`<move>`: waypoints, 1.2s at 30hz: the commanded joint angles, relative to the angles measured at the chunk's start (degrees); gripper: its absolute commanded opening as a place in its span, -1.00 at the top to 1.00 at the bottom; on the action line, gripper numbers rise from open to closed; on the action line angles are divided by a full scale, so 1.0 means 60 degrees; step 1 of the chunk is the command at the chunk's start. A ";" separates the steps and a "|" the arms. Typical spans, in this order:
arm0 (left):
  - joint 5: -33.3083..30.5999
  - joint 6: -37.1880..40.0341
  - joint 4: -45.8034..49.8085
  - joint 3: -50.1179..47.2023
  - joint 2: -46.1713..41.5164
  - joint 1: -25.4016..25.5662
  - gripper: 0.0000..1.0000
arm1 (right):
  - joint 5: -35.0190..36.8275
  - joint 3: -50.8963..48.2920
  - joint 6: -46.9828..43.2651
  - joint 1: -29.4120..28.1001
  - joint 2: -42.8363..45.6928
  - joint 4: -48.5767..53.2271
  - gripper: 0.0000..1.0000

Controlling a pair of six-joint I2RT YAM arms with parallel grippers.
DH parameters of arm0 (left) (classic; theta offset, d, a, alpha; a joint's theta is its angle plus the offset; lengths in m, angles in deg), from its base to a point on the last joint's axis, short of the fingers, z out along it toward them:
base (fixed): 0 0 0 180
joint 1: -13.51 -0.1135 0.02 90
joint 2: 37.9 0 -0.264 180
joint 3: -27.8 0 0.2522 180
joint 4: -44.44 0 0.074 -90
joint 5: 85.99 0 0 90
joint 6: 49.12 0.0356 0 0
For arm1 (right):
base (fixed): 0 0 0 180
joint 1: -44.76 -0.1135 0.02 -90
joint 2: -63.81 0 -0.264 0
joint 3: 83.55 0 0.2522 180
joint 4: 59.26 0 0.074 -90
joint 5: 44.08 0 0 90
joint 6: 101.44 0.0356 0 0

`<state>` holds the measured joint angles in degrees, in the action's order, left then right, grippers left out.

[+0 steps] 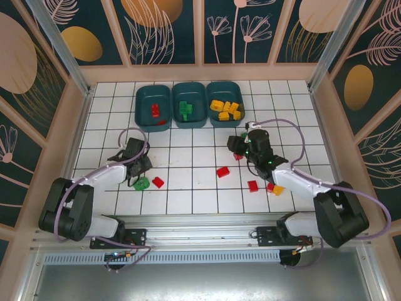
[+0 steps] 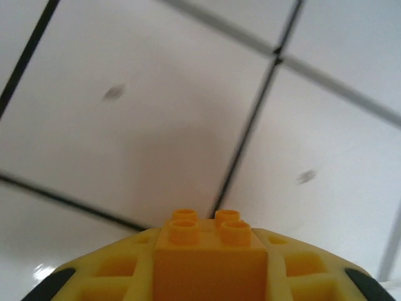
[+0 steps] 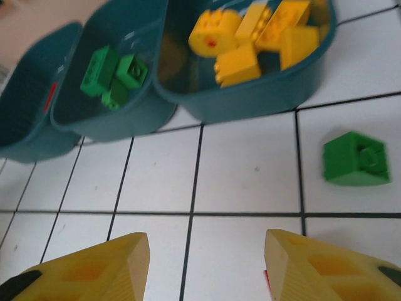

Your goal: Sort the legos into containers by color

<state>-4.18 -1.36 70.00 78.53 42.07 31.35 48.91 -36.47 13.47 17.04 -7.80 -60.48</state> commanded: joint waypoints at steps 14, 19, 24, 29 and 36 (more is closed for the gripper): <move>0.3320 0.1157 -0.1380 1.0201 0.7221 0.2204 0.83 | 0.1997 -0.1613 0.0891 0.1213 0.1645 -0.1000 0.00; 0.3954 0.1244 -0.0270 1.3495 0.9335 0.2282 0.74 | 0.2055 -0.1624 0.0844 0.1257 0.1653 -0.0989 -0.03; 0.4170 0.1275 0.0531 1.5561 1.0548 0.2338 0.29 | 0.2121 -0.1643 0.0787 0.1287 0.1640 -0.1004 -0.13; 0.4206 0.1455 0.0539 1.5654 1.0387 0.2339 -0.35 | 0.2284 -0.1642 0.0705 0.1296 0.1680 -0.0973 -0.21; 0.3901 0.2009 -0.0793 1.2382 0.7322 0.2341 -0.71 | 0.2091 -0.1715 0.0283 0.1299 0.1624 -0.1266 -0.23</move>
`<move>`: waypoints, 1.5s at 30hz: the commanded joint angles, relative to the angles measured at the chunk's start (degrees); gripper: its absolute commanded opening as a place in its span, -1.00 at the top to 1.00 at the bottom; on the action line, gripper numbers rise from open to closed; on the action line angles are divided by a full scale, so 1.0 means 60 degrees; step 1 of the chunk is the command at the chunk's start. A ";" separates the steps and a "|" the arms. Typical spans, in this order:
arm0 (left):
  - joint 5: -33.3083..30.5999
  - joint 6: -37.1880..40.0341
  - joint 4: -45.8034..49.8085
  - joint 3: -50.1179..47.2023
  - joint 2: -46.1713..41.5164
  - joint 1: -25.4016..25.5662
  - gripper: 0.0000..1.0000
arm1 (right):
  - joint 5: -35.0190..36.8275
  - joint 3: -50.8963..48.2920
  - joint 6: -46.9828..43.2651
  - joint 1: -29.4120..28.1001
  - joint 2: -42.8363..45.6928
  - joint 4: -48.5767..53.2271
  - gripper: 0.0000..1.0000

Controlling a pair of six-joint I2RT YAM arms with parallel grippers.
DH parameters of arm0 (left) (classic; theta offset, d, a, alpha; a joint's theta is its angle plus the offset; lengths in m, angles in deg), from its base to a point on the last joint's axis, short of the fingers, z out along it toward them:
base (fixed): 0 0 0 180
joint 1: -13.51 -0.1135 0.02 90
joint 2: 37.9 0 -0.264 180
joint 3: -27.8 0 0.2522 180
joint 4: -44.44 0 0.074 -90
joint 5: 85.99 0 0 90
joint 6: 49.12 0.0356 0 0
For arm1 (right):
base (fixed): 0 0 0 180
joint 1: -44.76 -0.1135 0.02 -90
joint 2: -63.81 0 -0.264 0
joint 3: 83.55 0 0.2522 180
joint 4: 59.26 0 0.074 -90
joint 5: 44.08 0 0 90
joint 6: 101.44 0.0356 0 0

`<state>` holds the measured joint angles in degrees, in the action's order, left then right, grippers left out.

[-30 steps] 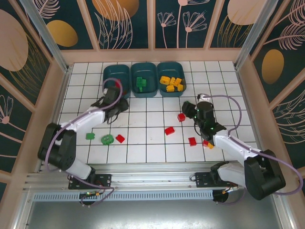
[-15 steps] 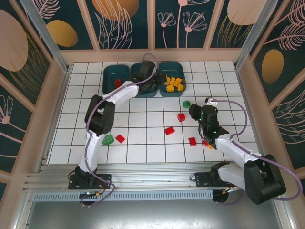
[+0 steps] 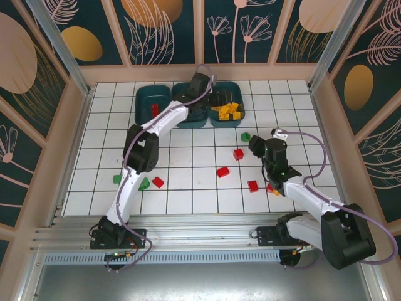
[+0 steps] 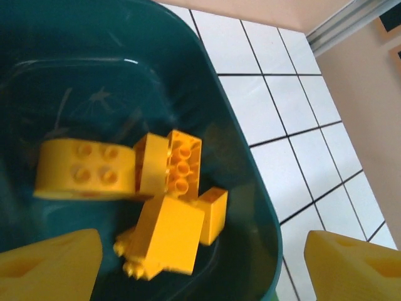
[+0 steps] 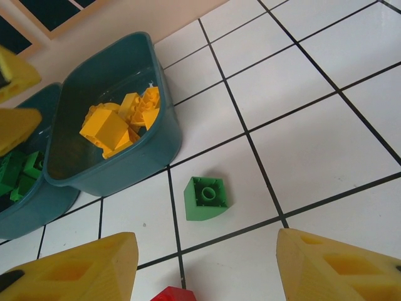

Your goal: Sort the legos into containers by color

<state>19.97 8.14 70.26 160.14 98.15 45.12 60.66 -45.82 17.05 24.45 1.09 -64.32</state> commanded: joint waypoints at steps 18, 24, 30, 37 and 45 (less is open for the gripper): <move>-0.6287 -0.2973 -0.2983 -1.5047 -1.2240 -0.1089 -0.97 | 0.0304 0.2528 -0.1676 -0.1642 -0.3616 0.2553 -0.54; -0.6085 -0.2841 -0.2788 -1.5041 -1.2326 -0.1205 -0.97 | 0.0053 0.3401 -0.2454 -0.1567 -0.4706 0.2784 -0.45; -0.5935 -0.2638 -0.2814 -1.4817 -1.2166 -0.1212 -0.97 | -0.0383 0.3726 -0.2449 -0.1525 -0.5349 0.3067 -0.20; -0.5909 -0.2433 -0.2759 -1.4594 -1.2004 -0.1263 -0.97 | -0.0262 0.3959 -0.2522 -0.1550 -0.5341 0.3470 0.37; -0.6019 -0.2447 -0.2683 -1.4618 -1.1942 -0.1405 -0.97 | -0.0668 0.4408 -0.1963 -0.1784 -0.4451 0.3475 0.62</move>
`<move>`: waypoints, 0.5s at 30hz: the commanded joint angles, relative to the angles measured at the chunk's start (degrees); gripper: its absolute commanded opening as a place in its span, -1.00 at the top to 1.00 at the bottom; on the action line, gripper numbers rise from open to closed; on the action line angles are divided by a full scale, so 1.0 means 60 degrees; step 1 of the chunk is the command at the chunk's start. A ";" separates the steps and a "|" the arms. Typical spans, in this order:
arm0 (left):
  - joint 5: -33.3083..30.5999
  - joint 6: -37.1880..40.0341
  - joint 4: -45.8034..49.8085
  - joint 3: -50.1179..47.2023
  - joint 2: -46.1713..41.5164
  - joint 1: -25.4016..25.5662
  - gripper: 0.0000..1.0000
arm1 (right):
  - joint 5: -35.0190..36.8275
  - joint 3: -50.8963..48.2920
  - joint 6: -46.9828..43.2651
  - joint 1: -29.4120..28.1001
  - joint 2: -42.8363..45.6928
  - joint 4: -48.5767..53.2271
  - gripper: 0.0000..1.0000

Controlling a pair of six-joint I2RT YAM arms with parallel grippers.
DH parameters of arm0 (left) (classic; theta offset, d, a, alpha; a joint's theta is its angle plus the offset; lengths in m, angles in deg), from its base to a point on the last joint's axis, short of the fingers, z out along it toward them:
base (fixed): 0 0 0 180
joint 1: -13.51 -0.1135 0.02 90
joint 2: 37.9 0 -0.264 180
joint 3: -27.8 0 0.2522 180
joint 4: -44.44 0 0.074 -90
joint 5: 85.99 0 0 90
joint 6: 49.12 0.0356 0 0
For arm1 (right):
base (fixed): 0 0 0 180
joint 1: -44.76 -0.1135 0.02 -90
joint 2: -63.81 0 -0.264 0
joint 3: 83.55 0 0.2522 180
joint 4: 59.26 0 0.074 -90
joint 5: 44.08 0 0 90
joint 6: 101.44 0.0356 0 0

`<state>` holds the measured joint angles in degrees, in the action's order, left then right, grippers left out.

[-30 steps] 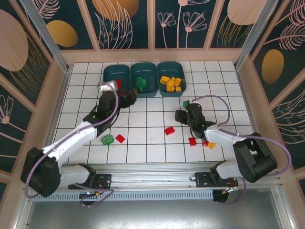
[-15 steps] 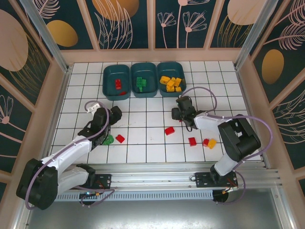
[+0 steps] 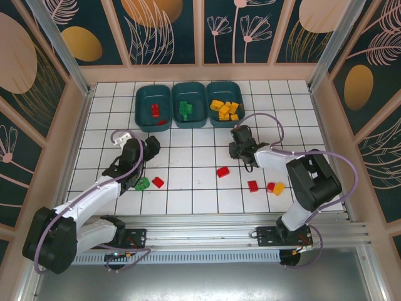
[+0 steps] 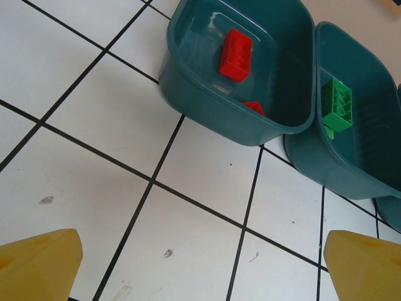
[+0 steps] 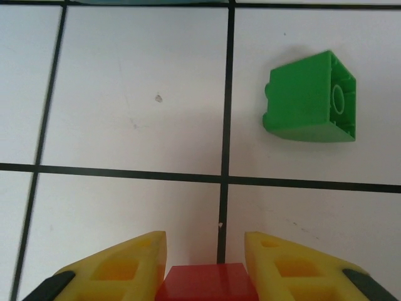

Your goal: Sort the legos into containers by color

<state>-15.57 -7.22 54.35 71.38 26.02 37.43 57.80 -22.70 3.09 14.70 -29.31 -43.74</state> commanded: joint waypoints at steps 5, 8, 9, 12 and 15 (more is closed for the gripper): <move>0.0083 -0.0503 0.0597 -0.0083 0.0465 -0.1050 -0.97 | -0.0553 0.2062 0.0582 -0.1149 0.0116 -0.0298 0.65; 0.0682 -0.1063 0.0362 -0.0743 0.0234 -0.1800 -0.97 | -0.1247 0.3697 0.0645 -0.1730 -0.1239 -0.0775 0.65; 0.0887 -0.1224 0.0337 -0.0899 0.0164 -0.2010 -0.97 | -0.1342 0.4328 0.0582 -0.1891 -0.1774 -0.0805 0.66; 0.1495 -0.1417 0.0290 -0.1275 -0.0067 -0.2316 -0.97 | -0.1509 0.6369 0.0306 -0.2308 -0.3425 -0.0970 0.65; 0.1865 -0.1353 0.0604 -0.1421 -0.0276 -0.2332 -0.97 | -0.2108 0.8534 0.0295 -0.2339 -0.4987 -0.0800 0.65</move>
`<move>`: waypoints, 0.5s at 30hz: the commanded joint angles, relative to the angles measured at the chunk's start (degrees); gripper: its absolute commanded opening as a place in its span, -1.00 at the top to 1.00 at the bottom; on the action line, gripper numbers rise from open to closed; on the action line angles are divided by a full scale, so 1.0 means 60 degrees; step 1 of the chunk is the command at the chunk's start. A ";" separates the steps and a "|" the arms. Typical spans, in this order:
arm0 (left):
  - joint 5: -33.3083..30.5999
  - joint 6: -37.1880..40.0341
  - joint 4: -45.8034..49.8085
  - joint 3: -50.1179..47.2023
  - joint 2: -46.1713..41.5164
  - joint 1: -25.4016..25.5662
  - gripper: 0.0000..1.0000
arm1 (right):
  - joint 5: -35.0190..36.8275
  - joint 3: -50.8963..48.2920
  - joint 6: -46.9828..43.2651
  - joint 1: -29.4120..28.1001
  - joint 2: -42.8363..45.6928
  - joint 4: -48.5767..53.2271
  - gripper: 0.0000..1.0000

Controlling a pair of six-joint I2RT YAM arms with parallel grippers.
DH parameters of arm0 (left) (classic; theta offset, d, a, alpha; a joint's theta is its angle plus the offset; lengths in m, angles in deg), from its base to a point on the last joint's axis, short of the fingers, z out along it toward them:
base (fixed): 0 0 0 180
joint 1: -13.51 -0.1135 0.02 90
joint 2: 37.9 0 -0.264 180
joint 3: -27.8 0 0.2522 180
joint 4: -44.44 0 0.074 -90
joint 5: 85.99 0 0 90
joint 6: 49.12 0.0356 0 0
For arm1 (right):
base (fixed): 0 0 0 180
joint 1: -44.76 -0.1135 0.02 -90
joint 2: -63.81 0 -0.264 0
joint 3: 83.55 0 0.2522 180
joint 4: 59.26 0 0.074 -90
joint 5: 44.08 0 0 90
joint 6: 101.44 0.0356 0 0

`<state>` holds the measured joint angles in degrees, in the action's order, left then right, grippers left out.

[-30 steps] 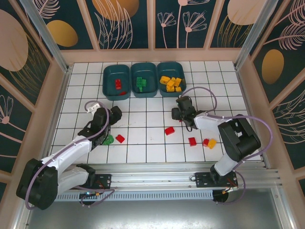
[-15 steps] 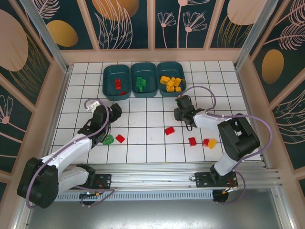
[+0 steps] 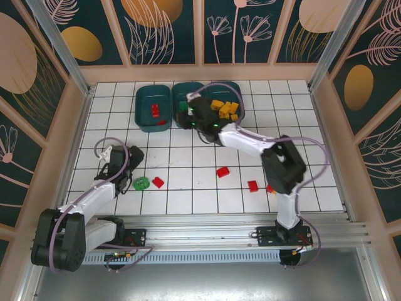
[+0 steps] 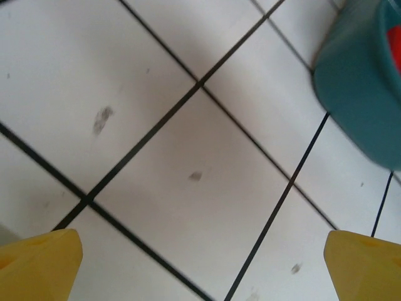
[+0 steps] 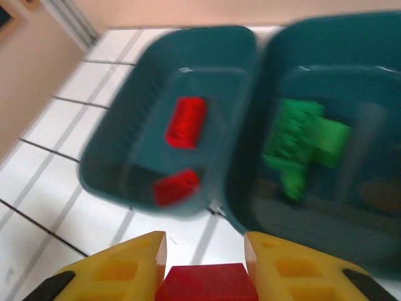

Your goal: Sort the legos into containers by color

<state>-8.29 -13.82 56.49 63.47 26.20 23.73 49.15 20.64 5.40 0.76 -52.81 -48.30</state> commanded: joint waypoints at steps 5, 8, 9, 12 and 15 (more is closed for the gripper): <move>0.0853 -0.0072 0.0563 -0.0409 -0.0955 -0.0057 -0.97 | -0.1477 0.6469 -0.0571 0.0007 -0.4066 0.1781 0.57; 0.1042 -0.0065 0.0719 -0.0398 -0.1221 -0.0048 -0.97 | -0.1602 0.9848 -0.0473 0.0118 -0.5861 0.3507 0.47; 0.1064 -0.0054 0.0801 -0.0357 -0.1322 -0.0048 -0.97 | -0.1779 1.0571 -0.0366 0.0181 -0.6253 0.3833 0.33; 0.1094 0.0112 0.0901 -0.0254 -0.1652 -0.0052 -0.97 | -0.2280 1.0513 -0.0291 0.0274 -0.6141 0.3728 -0.03; 0.1186 0.0368 0.0952 0.0002 -0.1826 -0.0050 -0.97 | -0.2259 0.9196 -0.0515 0.0223 -0.5215 0.3029 -0.14</move>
<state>-2.34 -13.41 60.49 61.59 16.34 23.73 37.85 79.15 3.57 1.96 -89.33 -30.29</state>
